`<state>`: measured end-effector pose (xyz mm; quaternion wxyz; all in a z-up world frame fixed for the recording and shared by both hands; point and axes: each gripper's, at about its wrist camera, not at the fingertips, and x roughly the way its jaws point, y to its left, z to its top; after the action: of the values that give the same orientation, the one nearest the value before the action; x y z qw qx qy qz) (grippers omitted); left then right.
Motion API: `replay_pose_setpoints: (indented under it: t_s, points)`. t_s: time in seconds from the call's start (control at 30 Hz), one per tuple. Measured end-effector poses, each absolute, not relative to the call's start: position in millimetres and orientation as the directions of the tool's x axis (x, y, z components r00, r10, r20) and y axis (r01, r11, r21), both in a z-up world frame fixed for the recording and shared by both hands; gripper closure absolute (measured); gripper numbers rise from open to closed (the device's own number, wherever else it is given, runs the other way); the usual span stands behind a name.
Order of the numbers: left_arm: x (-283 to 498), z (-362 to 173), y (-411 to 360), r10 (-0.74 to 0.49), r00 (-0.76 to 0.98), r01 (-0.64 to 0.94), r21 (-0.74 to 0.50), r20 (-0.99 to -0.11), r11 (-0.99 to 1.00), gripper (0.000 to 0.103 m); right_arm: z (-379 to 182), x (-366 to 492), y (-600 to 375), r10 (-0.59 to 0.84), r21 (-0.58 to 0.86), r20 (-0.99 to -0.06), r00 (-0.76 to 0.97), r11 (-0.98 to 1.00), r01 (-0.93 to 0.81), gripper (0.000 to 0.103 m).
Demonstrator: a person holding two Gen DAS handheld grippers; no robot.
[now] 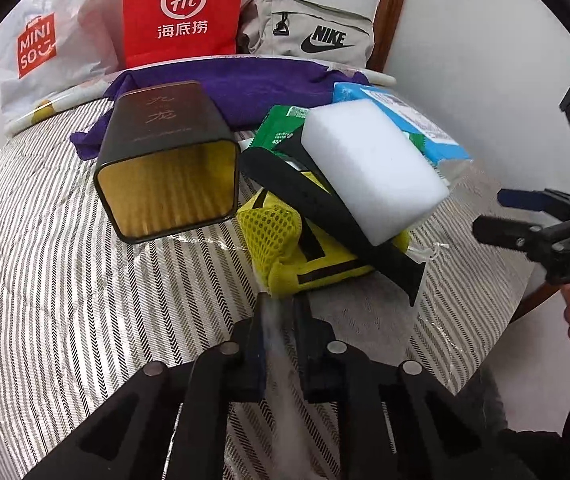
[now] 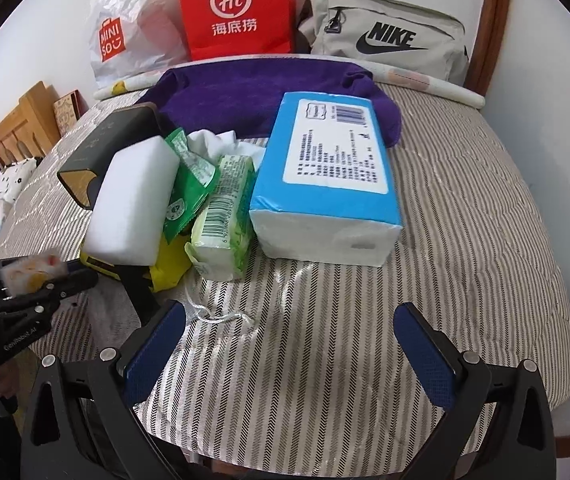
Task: Organize soft objects
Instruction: 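Grasp the fruit-print packet with the left tool while the right tool approaches the white sponge, then close the right tool on the white sponge while the left tool holds the packet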
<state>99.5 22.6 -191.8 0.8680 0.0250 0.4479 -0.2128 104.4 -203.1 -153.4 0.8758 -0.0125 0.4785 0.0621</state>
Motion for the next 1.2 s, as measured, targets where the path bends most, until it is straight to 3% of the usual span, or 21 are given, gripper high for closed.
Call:
replay_pose_setpoints:
  t_s: [0.07, 0.6, 1.03, 1.2]
  points:
    - [100.9, -192.4, 26.5, -0.350, 0.507, 0.384, -0.157, -0.788, 0.910, 0.099, -154.1, 104.8, -201.5, 0.100, 0.038, -0.841, 0.532, 0.991, -0.125, 0.001]
    - [110.5, -184.3, 64.1, -0.363, 0.554, 0.290, -0.235, -0.749, 0.928, 0.100, -157.2, 108.4, -193.5, 0.102, 0.036, -0.848, 0.520, 0.990, -0.135, 0.001]
    - [125.0, -182.8, 80.2, -0.309, 0.569, 0.224, -0.217, -0.762, 0.950, 0.100, -122.1, 108.8, -162.9, 0.243, 0.111, -0.768, 0.593, 0.962, -0.251, 0.004]
    - [128.2, -185.7, 86.8, -0.312, 0.566, 0.209, -0.233, -0.763, 0.950, 0.100, -122.1, 119.1, -126.0, 0.247, 0.075, -0.770, 0.589, 0.951, -0.301, 0.004]
